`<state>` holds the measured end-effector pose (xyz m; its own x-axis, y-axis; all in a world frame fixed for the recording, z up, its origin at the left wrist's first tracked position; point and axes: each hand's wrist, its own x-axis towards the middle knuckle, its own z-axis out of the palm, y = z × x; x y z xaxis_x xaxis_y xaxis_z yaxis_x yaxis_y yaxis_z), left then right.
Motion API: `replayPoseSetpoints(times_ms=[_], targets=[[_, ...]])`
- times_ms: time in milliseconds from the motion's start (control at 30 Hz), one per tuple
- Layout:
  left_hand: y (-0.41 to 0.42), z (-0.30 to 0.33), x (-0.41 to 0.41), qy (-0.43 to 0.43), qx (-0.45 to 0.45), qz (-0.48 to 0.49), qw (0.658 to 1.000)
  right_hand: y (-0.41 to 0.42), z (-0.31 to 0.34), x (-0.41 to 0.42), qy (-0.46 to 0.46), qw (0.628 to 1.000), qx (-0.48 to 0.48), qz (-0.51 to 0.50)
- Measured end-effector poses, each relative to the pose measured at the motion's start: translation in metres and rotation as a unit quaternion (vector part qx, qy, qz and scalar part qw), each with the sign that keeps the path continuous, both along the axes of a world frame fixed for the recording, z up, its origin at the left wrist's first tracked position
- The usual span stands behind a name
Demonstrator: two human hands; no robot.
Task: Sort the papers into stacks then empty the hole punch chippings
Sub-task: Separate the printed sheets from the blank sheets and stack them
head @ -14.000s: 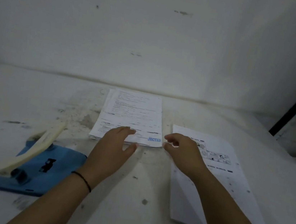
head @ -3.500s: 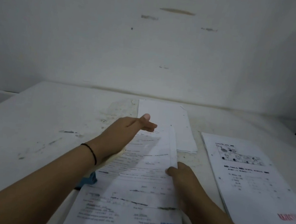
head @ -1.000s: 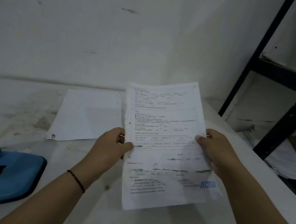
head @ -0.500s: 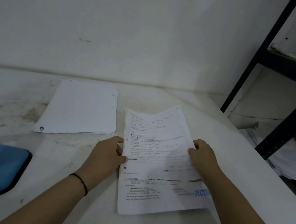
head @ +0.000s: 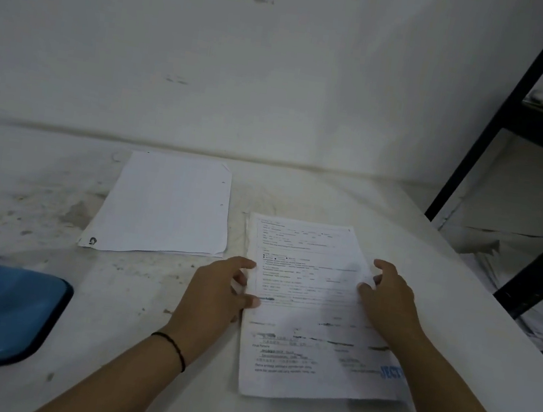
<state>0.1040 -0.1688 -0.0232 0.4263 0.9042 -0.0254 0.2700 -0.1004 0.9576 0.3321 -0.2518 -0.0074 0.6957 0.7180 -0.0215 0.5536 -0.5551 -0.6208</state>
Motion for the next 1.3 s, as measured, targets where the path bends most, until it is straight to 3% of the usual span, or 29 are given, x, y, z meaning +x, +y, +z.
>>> replayPoseSetpoints(times_ms=[200, 333, 467, 667, 833, 1067, 1200, 1300], targets=[[0.001, -0.006, 0.000, 0.033, 0.071, 0.035, 0.996, 0.003, 0.002, 0.003, -0.034, 0.999, -0.030, 0.025], [0.004, 0.002, -0.004, 0.091, 0.138, 0.034, 0.986, 0.007, 0.004, -0.005, -0.135, 0.980, -0.139, 0.036], [0.020, 0.011, -0.024, 0.109, 0.174, 0.049, 0.977, 0.029, 0.011, -0.042, -0.167, 0.978, -0.078, 0.101], [0.063, 0.026, -0.066, 0.160, 0.227, 0.108, 0.954, 0.081, 0.020, -0.105, -0.069, 0.973, 0.004, 0.219], [0.105, 0.026, -0.092, 0.169, 0.206, 0.179, 0.947, 0.134, 0.019, -0.139, 0.007, 0.965, 0.011, 0.263], [0.161, 0.018, -0.103, 0.216, 0.129, 0.263, 0.931, 0.203, 0.018, -0.146, 0.066, 0.977, -0.007, 0.203], [0.185, 0.017, -0.100, 0.282, 0.056, 0.255, 0.923, 0.230, 0.023, -0.137, 0.105, 0.982, -0.019, 0.156], [0.195, 0.018, -0.095, 0.280, 0.033, 0.260, 0.924, 0.245, 0.023, -0.134, 0.115, 0.984, -0.018, 0.132]])
